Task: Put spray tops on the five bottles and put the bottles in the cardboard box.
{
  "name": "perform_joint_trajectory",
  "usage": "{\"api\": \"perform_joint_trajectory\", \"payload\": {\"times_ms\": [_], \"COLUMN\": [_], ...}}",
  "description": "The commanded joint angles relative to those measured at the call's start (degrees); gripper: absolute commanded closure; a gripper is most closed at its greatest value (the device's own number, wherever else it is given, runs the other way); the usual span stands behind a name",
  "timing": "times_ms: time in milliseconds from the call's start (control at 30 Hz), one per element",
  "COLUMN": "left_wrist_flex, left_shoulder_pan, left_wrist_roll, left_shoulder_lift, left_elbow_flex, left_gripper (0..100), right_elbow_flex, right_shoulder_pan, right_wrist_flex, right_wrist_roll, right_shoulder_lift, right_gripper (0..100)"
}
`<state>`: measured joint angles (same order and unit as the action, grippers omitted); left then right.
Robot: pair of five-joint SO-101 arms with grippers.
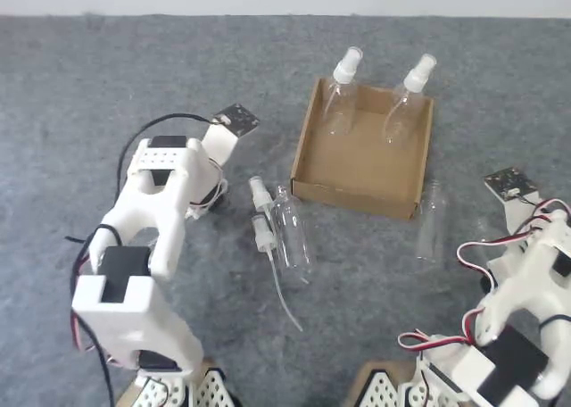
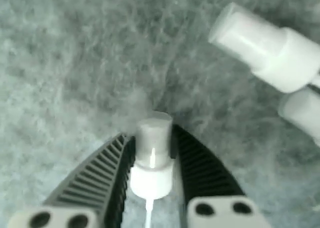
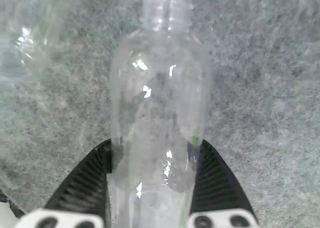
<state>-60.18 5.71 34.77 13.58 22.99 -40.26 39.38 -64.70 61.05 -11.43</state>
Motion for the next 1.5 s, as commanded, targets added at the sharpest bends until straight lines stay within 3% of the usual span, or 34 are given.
{"api": "perform_joint_trajectory", "payload": {"times_ms": [0,133,267,467,900,1467], "left_wrist_flex": [-4.57,-10.90,-13.54,-2.46,10.29,10.90], "left_shoulder_pan": [1.05,-0.26,-4.22,-12.22,-11.78,-11.34], "left_wrist_roll": [-5.10,-11.96,-24.79,-37.36,-43.96,-43.52], "left_shoulder_lift": [-5.71,-13.63,-20.92,-21.19,-21.45,-21.45], "left_elbow_flex": [-2.33,-1.98,-1.54,7.69,18.51,20.00], "left_gripper": [99,99,99,99,99,99], "right_elbow_flex": [0.53,0.53,0.53,0.53,0.44,0.44], "right_shoulder_pan": [0.31,0.13,0.22,0.04,-0.04,0.22], "right_wrist_flex": [-0.31,-0.40,-0.40,-0.40,-0.48,-2.59], "right_wrist_roll": [0.70,0.70,0.70,0.70,0.44,-3.43], "right_shoulder_lift": [-1.19,-1.19,-1.19,-1.19,-0.92,-0.57], "right_gripper": [99.3,99.3,99.3,99.3,99.3,99.2]}}
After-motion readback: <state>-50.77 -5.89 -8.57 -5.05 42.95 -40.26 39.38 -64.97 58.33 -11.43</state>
